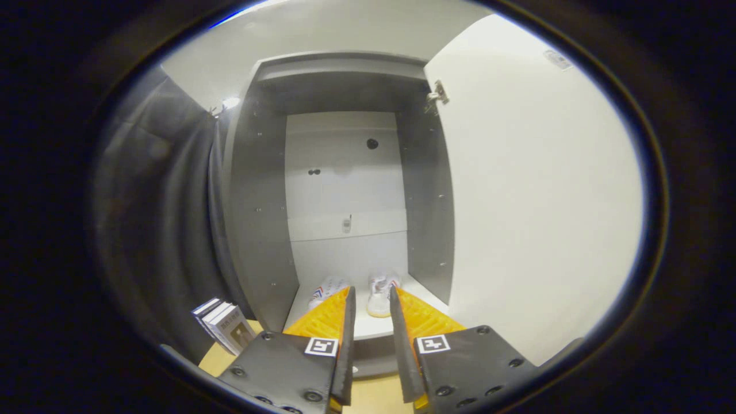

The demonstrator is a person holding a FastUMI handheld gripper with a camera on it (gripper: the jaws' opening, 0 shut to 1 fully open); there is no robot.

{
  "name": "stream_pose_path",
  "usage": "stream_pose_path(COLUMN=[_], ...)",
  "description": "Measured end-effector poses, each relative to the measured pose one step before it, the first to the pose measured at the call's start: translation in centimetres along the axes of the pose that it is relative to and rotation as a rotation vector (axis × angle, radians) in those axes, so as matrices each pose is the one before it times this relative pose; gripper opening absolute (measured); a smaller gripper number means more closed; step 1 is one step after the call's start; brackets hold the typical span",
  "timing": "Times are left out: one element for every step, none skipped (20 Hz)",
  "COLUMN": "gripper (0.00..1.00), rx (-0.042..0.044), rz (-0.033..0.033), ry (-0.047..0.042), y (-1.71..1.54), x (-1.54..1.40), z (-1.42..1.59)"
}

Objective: Open the shoe cabinet door, grab the shoes and put them into the shoe cabinet, then close the shoe cabinet door.

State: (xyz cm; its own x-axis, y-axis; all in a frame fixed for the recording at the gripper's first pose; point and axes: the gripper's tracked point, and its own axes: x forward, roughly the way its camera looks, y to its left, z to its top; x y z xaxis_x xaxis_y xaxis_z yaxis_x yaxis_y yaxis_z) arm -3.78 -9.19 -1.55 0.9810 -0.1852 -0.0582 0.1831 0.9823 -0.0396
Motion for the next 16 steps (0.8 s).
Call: stream_pose_path(gripper=[0.35, 0.35, 0.35, 0.35, 0.35, 0.35, 0.35, 0.35, 0.35, 0.35, 0.35, 0.35, 0.35, 0.35, 0.35, 0.35], rx=[-0.00061, -0.00029, 0.00136, 0.00304, 0.00442, 0.00338, 0.00249, -0.00195, -0.00684, -0.00938, -0.00971, -0.00900, -0.00765, -0.00285, 0.00321, 0.00718], rz=[-0.00982, -0.00842, -0.00720, -0.00666, -0.00318, -0.00334, 0.00079, -0.00185, -0.00052, 0.00323, 0.00413, 0.00536, 0.00442, 0.00455, 0.00557, 0.00839], ry=[-0.01203, -0.01220, -0.01081, -0.01021, -0.00946, -0.01051, -0.00963, -0.00967, -0.01014, -0.00927, -0.00635, -0.00491, -0.00425, 0.00047, -0.00030, -0.00232], y=[-0.667, -0.677, -0.726, -0.865, -0.815, -0.992, -0.990, -1.012, -1.048, -0.968, -1.001, -1.048, -1.014, -1.221, -1.032, -0.975], x=[-0.998, -0.821, -0.828, -0.793, -0.826, -0.779, -0.896, -0.794, -0.965, -1.123, -1.138, -0.948, -1.264, -0.523, -0.738, -0.706], z=[0.520, 0.480, 0.535, 0.497, 0.524, 0.574, 0.588, 0.492, 0.552, 0.365, 0.362, 0.325, 0.325, 0.014, 0.273, 0.348])
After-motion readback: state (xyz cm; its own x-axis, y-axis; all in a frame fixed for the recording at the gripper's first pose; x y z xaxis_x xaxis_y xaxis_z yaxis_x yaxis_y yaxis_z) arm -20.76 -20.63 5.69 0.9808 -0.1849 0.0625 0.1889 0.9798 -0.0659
